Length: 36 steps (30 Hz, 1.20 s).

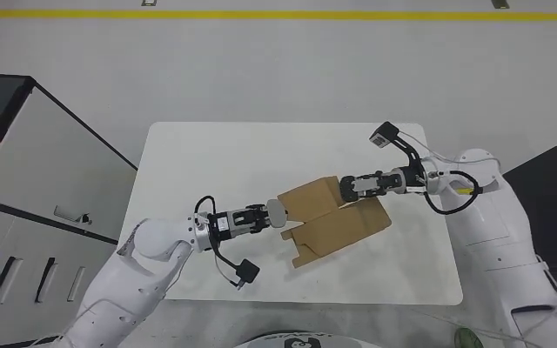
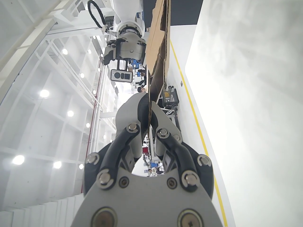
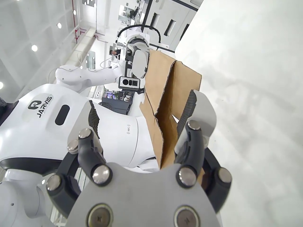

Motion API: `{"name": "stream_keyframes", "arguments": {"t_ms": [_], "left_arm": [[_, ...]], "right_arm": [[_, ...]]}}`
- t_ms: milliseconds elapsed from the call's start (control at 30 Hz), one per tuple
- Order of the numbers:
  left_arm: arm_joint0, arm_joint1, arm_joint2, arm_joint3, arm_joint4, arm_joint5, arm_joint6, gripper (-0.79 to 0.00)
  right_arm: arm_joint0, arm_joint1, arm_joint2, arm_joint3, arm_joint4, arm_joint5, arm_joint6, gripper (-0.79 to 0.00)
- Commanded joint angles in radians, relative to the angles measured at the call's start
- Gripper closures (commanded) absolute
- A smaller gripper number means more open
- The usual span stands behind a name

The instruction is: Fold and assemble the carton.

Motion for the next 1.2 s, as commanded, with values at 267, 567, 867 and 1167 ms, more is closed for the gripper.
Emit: {"name": "stream_keyframes", "arguments": {"t_ms": [267,567,867,1167], "left_arm": [[-0.008,0.001,0.015,-0.002,0.011,0.003,-0.023,0.0],[-0.008,0.001,0.027,-0.01,0.021,0.005,-0.04,0.0],[0.001,0.006,0.025,-0.029,0.033,0.001,-0.047,0.0],[0.011,0.01,0.022,-0.039,0.039,0.0,-0.047,0.0]], "right_arm": [[0.009,0.005,-0.033,0.009,0.035,0.0,0.0,-0.517],[0.019,0.009,-0.056,0.016,0.035,0.0,0.0,-0.437],[0.034,0.008,-0.086,0.024,0.027,0.0,0.0,-0.372],[0.037,0.008,-0.103,0.024,0.021,0.0,0.0,-0.32]]}}
